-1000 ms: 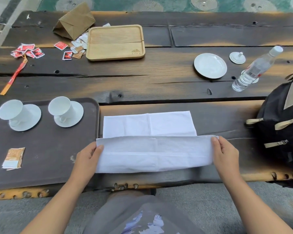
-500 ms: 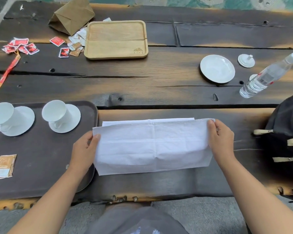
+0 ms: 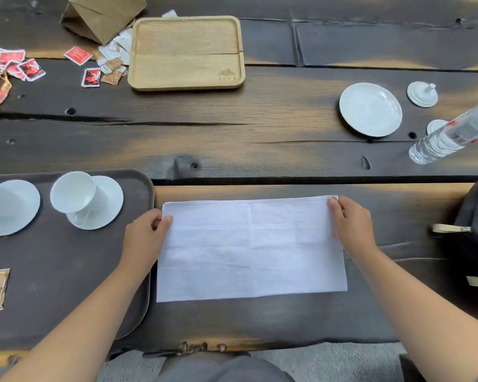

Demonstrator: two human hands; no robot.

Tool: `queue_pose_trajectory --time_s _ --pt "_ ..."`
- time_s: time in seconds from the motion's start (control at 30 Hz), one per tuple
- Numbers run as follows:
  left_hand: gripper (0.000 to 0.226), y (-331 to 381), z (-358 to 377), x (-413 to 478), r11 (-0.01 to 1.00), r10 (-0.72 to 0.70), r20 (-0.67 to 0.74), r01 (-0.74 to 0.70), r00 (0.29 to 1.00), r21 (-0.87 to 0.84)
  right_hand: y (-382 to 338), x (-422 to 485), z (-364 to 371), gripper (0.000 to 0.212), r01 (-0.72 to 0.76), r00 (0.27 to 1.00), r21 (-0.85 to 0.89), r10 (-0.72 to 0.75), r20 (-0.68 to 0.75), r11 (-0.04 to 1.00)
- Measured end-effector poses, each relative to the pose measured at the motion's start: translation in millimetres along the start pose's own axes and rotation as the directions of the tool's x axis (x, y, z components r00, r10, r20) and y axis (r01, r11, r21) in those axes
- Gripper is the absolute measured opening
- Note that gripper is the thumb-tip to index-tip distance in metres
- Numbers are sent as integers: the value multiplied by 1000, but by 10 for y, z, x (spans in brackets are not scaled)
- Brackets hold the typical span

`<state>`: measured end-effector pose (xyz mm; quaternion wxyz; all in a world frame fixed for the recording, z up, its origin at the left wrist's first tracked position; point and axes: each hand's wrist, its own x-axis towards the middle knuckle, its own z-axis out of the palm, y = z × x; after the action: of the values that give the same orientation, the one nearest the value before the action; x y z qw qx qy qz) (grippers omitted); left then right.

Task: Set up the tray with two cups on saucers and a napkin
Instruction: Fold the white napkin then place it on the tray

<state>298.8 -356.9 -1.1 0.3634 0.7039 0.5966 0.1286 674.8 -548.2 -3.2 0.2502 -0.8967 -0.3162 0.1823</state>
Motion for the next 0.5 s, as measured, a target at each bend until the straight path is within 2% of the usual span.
queue_pose_trajectory --time_s 0.23,0.5 --pt "40 75 170 175 999 -28 -8 29 1000 41 102 242 40 48 -35 999 -44 34 -13 998" --pt "18 91 276 255 979 -39 -19 42 999 198 152 335 87 43 -98 995 -34 97 -29 995"
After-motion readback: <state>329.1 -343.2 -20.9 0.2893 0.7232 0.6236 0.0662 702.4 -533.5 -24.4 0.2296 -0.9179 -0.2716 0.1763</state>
